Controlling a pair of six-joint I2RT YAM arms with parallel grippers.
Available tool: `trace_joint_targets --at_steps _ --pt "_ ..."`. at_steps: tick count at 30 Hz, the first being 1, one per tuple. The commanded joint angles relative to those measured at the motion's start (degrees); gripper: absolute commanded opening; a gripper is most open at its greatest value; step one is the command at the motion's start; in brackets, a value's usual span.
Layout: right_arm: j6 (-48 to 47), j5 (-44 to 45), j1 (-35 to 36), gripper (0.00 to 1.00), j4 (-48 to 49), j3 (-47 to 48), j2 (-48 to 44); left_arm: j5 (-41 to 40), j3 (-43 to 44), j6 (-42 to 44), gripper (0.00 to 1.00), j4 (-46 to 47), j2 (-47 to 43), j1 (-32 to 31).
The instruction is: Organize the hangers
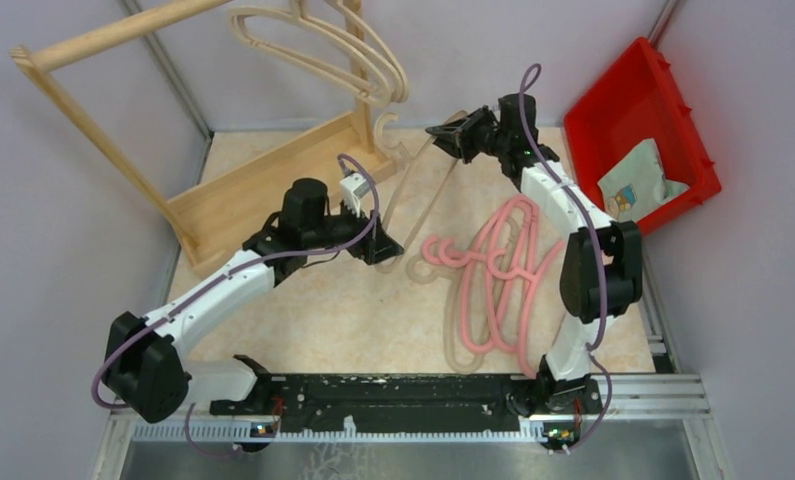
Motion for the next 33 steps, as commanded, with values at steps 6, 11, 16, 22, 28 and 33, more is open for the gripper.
trace_joint_targets --at_steps 6,11,16,22,28,33 --pt "3.87 -2.42 -0.29 0.00 6.63 -0.30 -5.73 0.64 -0.32 0.14 0.11 0.18 1.93 -0.16" --pt "3.02 -2.33 -0.33 0.02 4.98 -1.26 -5.82 -2.26 0.18 1.24 0.00 -7.05 1.22 -0.13" --pt "-4.04 -1.54 -1.45 0.58 -4.33 -2.52 -5.30 -9.53 -1.36 0.34 0.00 -17.06 -2.17 -0.13" --pt "-12.21 -1.21 -5.80 0.82 -12.50 -4.28 -3.48 -28.62 -5.06 -5.86 0.00 -24.46 -13.49 -0.04" --pt "-21.91 2.31 -7.56 0.88 -21.56 0.21 0.88 -51.76 6.68 -8.68 0.00 -37.09 -13.29 0.05" --pt "-26.84 3.62 -7.65 0.90 -24.95 -0.06 1.96 -62.74 16.55 -8.83 0.00 -42.13 -10.21 1.72"
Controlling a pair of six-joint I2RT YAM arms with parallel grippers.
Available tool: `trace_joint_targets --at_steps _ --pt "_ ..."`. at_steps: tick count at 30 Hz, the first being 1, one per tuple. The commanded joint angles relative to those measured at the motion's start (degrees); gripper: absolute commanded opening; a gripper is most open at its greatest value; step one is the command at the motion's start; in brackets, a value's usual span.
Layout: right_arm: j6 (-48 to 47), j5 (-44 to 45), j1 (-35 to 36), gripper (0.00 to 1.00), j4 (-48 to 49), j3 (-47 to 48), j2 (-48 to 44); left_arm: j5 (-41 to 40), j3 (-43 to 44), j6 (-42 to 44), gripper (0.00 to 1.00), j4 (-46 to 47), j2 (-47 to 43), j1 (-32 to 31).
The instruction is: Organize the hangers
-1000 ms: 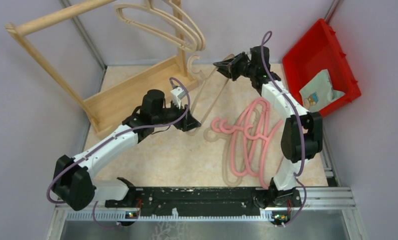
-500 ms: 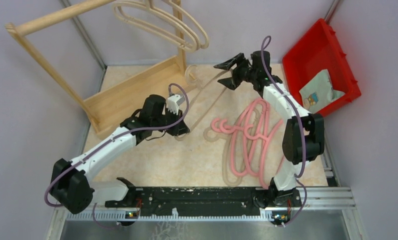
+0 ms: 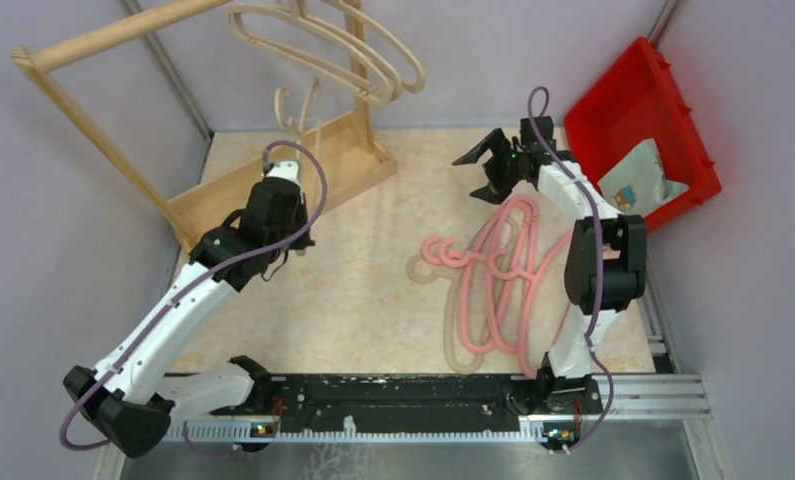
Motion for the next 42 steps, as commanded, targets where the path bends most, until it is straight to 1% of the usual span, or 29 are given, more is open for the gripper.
trace_joint_targets --at_steps 1,7,9,12,18,20,27,32,40,42 --pt "-6.88 1.49 0.13 0.90 -3.88 1.33 0.03 -14.93 8.69 -0.92 0.00 -5.48 1.59 2.45" --pt "-8.00 0.61 -0.76 0.90 -3.09 -2.04 -0.85 -16.34 18.12 0.29 0.00 -9.42 5.56 9.36" --pt "-7.96 -0.01 -1.28 0.89 -2.21 -3.08 -1.15 -17.51 19.63 1.30 0.00 -10.22 6.39 11.31" --pt "-7.82 -0.31 -2.10 0.89 -1.58 -3.92 -1.24 -18.04 21.46 2.28 0.00 -8.74 6.98 14.12" --pt "-7.72 -0.88 -3.20 0.88 -1.17 -4.54 -1.05 -22.12 26.65 5.77 0.00 -2.86 9.85 14.49" --pt "-7.69 -1.12 -3.38 0.88 -1.10 -4.53 -0.89 -22.20 27.24 6.26 0.00 -0.51 10.01 14.51" --pt "-7.38 -1.44 -3.63 0.88 -0.67 -4.30 0.15 -21.57 30.09 7.05 0.00 2.15 12.88 14.49" --pt "-7.25 -1.47 -3.83 0.88 -0.55 -4.18 0.55 -20.24 36.50 8.29 0.00 -0.04 19.39 14.54" --pt "-7.11 -2.17 -5.36 0.87 -0.34 -4.63 0.47 -16.27 45.60 7.48 0.00 -2.92 28.33 14.59" --pt "-7.12 -2.29 -5.95 0.87 -0.08 -5.30 0.28 -15.23 48.45 7.40 0.00 -5.79 30.50 14.58"
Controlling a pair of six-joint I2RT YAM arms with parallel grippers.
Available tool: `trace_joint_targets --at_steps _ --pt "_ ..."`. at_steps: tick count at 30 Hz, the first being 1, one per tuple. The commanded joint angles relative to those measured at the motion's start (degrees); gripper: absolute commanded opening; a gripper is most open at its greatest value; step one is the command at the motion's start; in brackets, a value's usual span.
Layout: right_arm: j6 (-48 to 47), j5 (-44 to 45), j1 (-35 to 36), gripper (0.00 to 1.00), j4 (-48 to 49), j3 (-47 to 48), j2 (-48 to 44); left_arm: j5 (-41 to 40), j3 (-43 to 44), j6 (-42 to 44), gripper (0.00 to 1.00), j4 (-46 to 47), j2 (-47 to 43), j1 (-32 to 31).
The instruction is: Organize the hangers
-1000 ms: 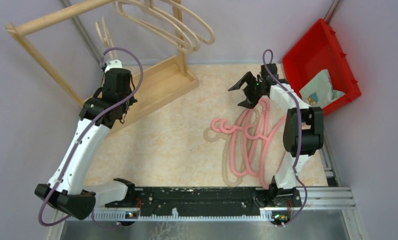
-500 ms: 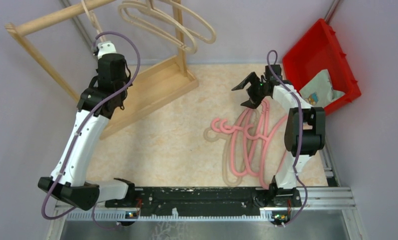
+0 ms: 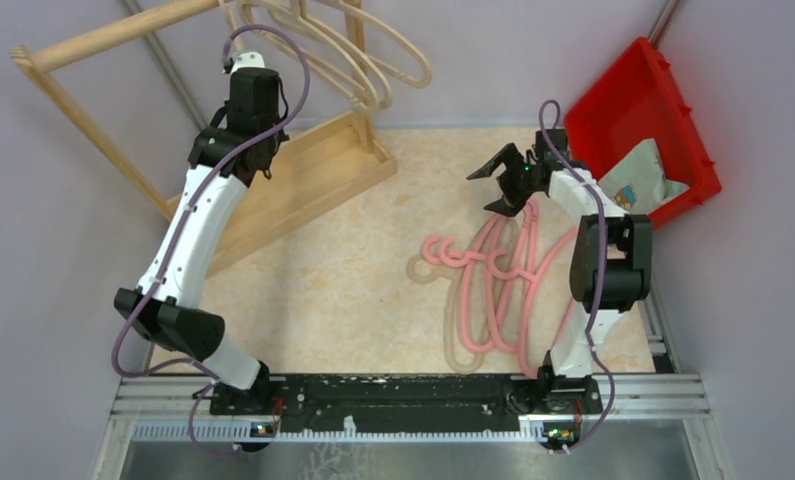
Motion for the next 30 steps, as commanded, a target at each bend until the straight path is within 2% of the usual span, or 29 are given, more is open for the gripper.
trace_joint_targets --at_steps 1,9,15,19,21,25,30 --pt "-0.46 -1.17 -1.79 0.87 2.71 -0.70 -0.70 2.93 7.14 0.45 0.00 -3.50 3.43 0.22" --pt "-0.43 -1.38 -3.03 0.87 3.54 -2.62 -1.36 8.29 14.70 -0.49 0.00 -8.58 9.57 0.19" --pt "-0.91 -1.36 -3.22 0.88 3.04 -2.48 -1.46 12.81 14.15 -1.06 0.00 -8.78 10.72 -0.04" --pt "-1.48 -1.15 -3.32 0.89 2.62 -2.60 -1.87 13.85 11.43 -0.27 0.19 -6.72 8.77 -0.05" --pt "-1.79 -0.90 -3.23 0.90 2.40 -2.72 -2.19 14.26 8.75 0.14 0.35 -4.27 6.52 -0.05" --pt "-2.31 -0.54 -3.27 0.91 1.84 -3.03 -2.78 15.00 5.08 0.75 0.50 -1.37 2.94 -0.01" --pt "-3.20 0.15 -3.22 0.92 0.90 -3.59 -4.16 15.52 2.47 1.03 0.82 -0.79 0.14 0.04"
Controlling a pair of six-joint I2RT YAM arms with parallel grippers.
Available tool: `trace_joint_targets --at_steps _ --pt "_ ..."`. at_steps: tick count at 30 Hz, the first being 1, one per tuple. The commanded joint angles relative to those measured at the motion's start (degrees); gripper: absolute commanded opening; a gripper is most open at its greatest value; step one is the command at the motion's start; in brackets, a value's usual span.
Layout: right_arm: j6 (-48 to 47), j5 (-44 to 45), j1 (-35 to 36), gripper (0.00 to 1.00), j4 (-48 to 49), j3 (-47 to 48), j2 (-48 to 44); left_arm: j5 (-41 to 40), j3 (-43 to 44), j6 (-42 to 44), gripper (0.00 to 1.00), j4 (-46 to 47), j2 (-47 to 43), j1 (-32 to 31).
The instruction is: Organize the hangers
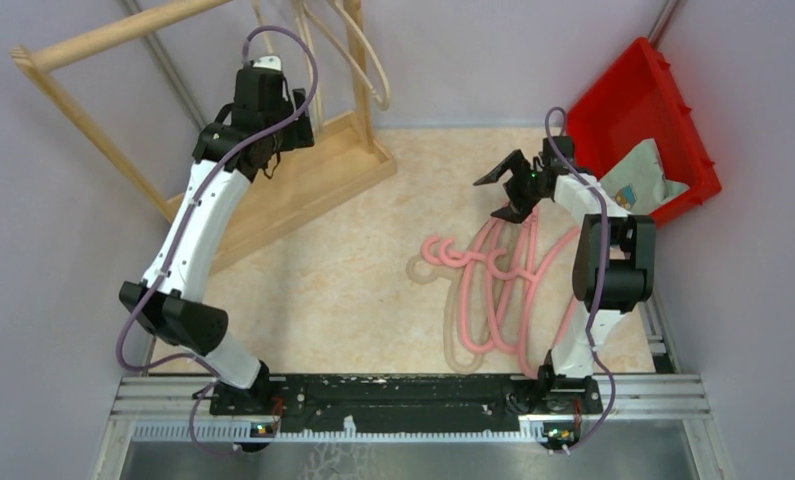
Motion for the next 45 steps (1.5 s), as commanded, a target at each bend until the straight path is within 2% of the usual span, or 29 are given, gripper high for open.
trace_joint_targets --at_steps 1,3,5,15,21,27,33,40,45 --pt "-2.20 1.20 -0.42 0.92 -0.92 -0.56 -4.46 2.06 -2.56 0.87 0.87 3.24 -5.23 0.08" --pt "-4.14 2.47 -0.42 0.92 -2.73 -0.35 -5.09 4.52 -5.52 1.03 0.96 6.43 -7.55 0.08" --pt "-5.88 4.12 -0.40 0.92 -4.77 -0.41 -5.82 7.92 -9.17 1.36 0.99 9.26 -10.52 0.08" --pt "-10.11 10.18 0.09 0.92 -8.08 -5.63 -9.14 25.15 -26.99 3.77 1.00 21.72 -23.79 0.08" --pt "-12.02 13.80 1.05 0.92 -9.55 -8.25 -9.76 35.21 -34.85 3.18 1.00 24.19 -27.29 -0.49" --pt "-12.01 16.45 1.43 0.88 -10.04 -11.28 -11.76 33.80 -44.08 0.06 1.00 26.25 -30.63 -5.74" --pt "-12.31 18.30 1.53 0.82 -11.32 -11.83 -11.62 31.36 -49.57 -3.45 1.00 27.16 -32.67 -11.31" --pt "-12.53 31.87 1.85 0.81 -23.35 -6.22 -17.47 32.93 -54.23 -3.59 1.00 29.12 -32.34 -12.51" --pt "-11.99 38.41 1.37 0.80 -24.17 -8.72 -17.42 34.81 -55.98 -3.13 1.00 32.68 -30.99 -12.83"
